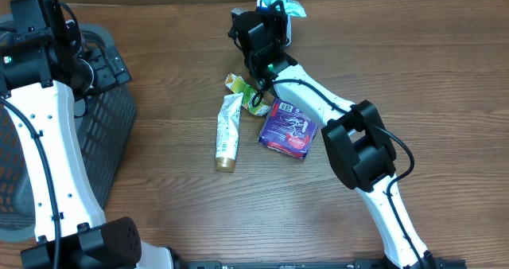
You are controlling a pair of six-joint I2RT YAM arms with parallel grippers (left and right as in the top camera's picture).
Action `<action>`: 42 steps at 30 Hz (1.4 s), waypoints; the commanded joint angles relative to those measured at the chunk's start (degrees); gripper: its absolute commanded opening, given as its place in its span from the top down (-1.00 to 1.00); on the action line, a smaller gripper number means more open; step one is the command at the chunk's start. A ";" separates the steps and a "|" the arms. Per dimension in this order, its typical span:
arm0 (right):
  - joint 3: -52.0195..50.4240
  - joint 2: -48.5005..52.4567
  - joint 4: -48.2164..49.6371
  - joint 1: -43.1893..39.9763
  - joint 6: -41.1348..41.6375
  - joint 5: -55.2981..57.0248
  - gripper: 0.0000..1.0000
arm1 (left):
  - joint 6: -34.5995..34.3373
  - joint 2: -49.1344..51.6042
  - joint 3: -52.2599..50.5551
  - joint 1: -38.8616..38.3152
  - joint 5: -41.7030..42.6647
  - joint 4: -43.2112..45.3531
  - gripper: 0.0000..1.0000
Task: Scan the item barcode
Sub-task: 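Carry the mint-green packet to the scanner and hold it before the window, then move the packet right and drop it on the table's right side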
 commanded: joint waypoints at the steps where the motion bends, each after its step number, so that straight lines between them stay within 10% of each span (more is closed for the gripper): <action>1: 0.02 -0.04 0.68 -0.28 -0.20 1.49 0.92 | -0.59 0.28 0.44 0.24 0.26 0.04 -0.99; 9: 0.02 -3.87 -1.07 -0.22 3.48 -0.76 0.93 | -0.59 0.28 0.44 0.24 0.26 0.04 -0.99; 13: 0.02 -13.62 -17.97 -0.22 17.31 -10.16 0.93 | -0.59 0.28 0.44 0.24 0.26 0.02 -0.99; 23: 0.04 -40.68 -55.25 -3.34 86.55 -44.70 0.92 | -0.59 0.28 0.44 0.24 0.26 0.04 -0.99; 30: -1.33 -43.95 -84.37 -18.84 113.46 -43.80 0.93 | -0.59 0.28 0.44 0.24 0.26 0.04 -0.99; 42: -33.27 -43.87 -62.25 -49.79 115.84 -50.56 0.93 | -0.59 0.28 0.44 0.24 0.26 0.04 -0.99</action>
